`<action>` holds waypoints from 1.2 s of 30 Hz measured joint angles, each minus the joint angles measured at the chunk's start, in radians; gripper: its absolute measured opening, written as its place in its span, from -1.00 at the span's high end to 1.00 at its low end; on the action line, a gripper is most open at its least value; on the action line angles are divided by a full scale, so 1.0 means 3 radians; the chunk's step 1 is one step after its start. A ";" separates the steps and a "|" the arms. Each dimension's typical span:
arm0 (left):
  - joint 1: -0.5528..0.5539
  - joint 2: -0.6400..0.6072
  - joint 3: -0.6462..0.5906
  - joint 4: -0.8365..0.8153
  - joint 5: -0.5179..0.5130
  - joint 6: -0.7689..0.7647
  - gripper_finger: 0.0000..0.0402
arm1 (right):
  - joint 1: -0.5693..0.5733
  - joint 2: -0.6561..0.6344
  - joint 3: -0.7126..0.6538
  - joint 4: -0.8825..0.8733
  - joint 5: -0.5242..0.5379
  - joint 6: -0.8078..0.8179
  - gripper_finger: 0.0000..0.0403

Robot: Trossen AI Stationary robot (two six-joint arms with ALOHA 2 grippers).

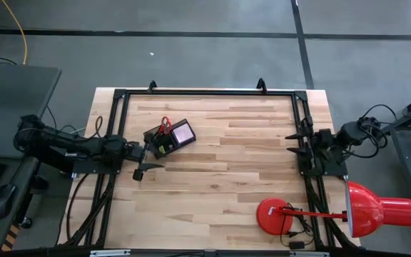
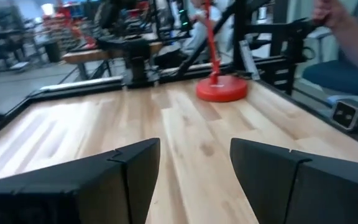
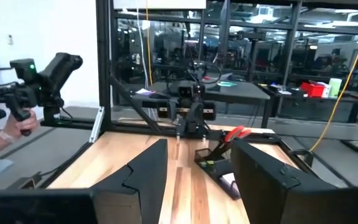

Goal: Pick and place office supplies into organizer
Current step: Return to Home Position

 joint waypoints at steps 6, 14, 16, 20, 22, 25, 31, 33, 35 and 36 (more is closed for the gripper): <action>0.0152 -0.0745 0.0001 -0.0669 -0.0042 -0.0102 0.05 | 0.0000 0.0000 0.0061 -0.0173 0.0000 0.0079 0.16; 0.0161 -0.1807 0.0001 -0.1505 -0.0072 -0.0049 0.05 | 0.0001 0.0000 0.0059 -0.0298 -0.0102 0.0182 0.16; 0.0160 -0.1901 0.0016 -0.1532 -0.0075 -0.0075 0.05 | 0.0001 0.0000 0.0050 -0.0297 -0.0120 0.0230 0.16; 0.0161 -0.1884 0.0097 -0.1688 -0.0076 0.0043 0.05 | 0.0000 0.0000 -0.0159 -0.0090 -0.0097 0.0190 0.16; 0.0161 -0.1885 0.0089 -0.1730 -0.0082 0.0036 0.05 | 0.0001 0.0000 -0.0332 0.0065 -0.0005 0.0166 0.16; 0.0160 -0.1874 0.0079 -0.1749 -0.0084 0.0004 0.05 | 0.0001 0.0000 -0.0540 0.0217 0.0185 0.0090 0.16; 0.0160 -0.1876 0.0079 -0.1753 -0.0122 0.0012 0.05 | 0.0001 -0.0001 -0.0777 0.0406 -0.0006 0.0238 0.16; 0.0160 -0.1876 0.0079 -0.1752 -0.0119 0.0043 0.05 | 0.0001 -0.0003 -0.0870 0.0610 -0.0146 0.0253 0.16; 0.0160 -0.1876 0.0079 -0.1751 -0.0085 0.0043 0.05 | 0.0001 -0.0003 -0.0955 0.0694 -0.0212 0.0244 0.16; 0.0160 -0.1876 0.0079 -0.1751 -0.0057 0.0035 0.05 | 0.0001 -0.0003 -0.0991 0.0712 -0.0212 0.0245 0.16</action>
